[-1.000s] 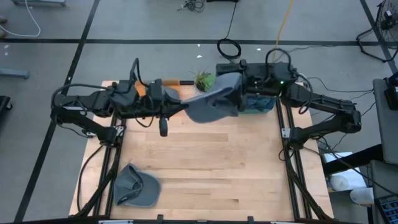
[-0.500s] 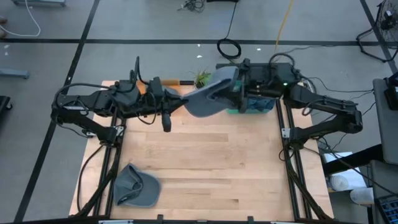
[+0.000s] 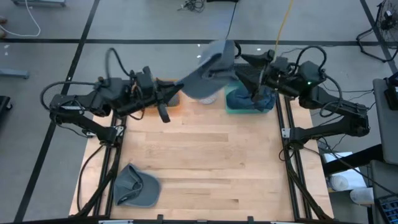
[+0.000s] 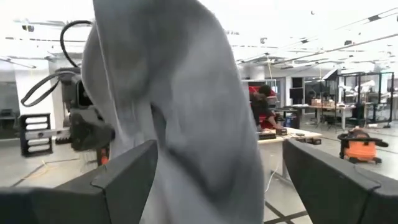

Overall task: Pick & Place hat
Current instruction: Put the top gray cap into the orange bin

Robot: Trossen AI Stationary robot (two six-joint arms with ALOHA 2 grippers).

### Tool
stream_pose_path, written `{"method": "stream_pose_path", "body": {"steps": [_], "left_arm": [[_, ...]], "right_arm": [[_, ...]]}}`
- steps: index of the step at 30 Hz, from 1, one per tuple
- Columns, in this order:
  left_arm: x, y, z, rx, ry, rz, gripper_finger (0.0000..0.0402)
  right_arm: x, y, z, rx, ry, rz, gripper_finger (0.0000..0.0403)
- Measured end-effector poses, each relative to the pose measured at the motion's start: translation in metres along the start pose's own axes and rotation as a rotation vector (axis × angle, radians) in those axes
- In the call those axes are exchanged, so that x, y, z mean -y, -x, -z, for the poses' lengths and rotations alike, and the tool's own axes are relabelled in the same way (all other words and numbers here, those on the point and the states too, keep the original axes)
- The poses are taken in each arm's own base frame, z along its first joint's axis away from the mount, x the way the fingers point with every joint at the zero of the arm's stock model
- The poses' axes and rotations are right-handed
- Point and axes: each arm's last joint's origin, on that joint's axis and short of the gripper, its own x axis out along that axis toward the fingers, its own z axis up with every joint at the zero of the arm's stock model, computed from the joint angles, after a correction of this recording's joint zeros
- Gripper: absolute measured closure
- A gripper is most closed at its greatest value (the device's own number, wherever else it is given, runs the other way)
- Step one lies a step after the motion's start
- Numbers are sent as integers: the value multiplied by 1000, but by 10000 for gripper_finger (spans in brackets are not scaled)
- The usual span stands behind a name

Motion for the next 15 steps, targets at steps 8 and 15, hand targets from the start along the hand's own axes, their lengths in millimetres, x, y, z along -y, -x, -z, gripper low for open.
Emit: {"method": "stream_pose_path", "body": {"steps": [8,15], "left_arm": [[-1,2,-17,155,-78,-26,392],[-3,3,-27,253,-110,-52,392]], "right_arm": [[-2,-1,1,-1,-19,-17,69],[-7,-8,2,33,-96,-160,69]]}}
